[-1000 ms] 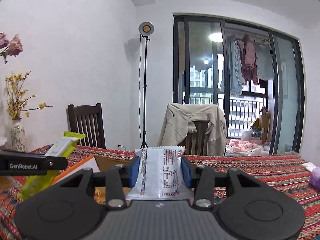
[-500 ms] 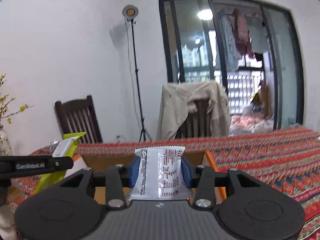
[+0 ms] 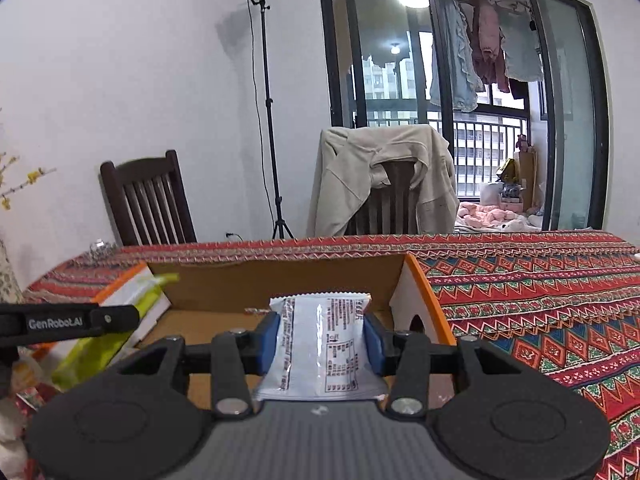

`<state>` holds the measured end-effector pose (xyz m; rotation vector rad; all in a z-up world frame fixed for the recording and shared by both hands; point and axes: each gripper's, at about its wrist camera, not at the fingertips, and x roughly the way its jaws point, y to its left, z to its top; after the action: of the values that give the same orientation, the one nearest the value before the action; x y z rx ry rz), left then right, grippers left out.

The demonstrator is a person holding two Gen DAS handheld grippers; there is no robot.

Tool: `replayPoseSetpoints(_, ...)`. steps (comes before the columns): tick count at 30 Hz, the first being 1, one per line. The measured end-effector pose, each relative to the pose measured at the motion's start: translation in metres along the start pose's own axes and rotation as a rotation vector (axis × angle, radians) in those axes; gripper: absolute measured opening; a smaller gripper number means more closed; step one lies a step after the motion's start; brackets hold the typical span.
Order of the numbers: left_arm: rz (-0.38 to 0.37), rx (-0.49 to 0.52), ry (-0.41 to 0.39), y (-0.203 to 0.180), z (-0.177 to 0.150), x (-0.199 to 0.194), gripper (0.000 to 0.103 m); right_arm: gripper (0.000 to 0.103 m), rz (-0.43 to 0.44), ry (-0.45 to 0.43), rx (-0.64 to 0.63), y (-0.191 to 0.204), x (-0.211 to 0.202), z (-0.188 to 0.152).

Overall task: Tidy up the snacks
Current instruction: 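Open both grippers to drop the packets into the box, then move both grippers back toward the remaining snack pile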

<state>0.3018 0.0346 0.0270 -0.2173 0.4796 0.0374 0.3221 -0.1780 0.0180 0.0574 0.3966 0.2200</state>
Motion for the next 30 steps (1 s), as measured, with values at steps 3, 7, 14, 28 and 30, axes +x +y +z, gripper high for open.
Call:
replayPoseSetpoints(3, -0.027, -0.021, -0.014, 0.002, 0.000, -0.004, 0.073, 0.054, 0.001, 0.002, -0.001, 0.000, -0.003, -0.002)
replayPoseSetpoints(7, -0.045, -0.050, -0.066, 0.005, 0.000, -0.015, 0.103, 0.095, -0.003, -0.018, 0.012, -0.002, -0.011, -0.003)
replayPoseSetpoints(14, -0.016, -0.061, -0.069, 0.005, 0.000, -0.015, 0.103, 0.103, -0.014, -0.028, 0.068, -0.014, -0.016, -0.002)
replayPoseSetpoints(28, 0.031, -0.052, -0.098, -0.004, 0.007, -0.030, 0.103, 0.103, -0.042, -0.035, 0.060, -0.014, -0.024, 0.005)
replayPoseSetpoints(30, 0.030, -0.058, -0.104, -0.005, 0.010, -0.035, 0.103, 0.103, -0.044, -0.026, 0.066, -0.014, -0.027, 0.009)
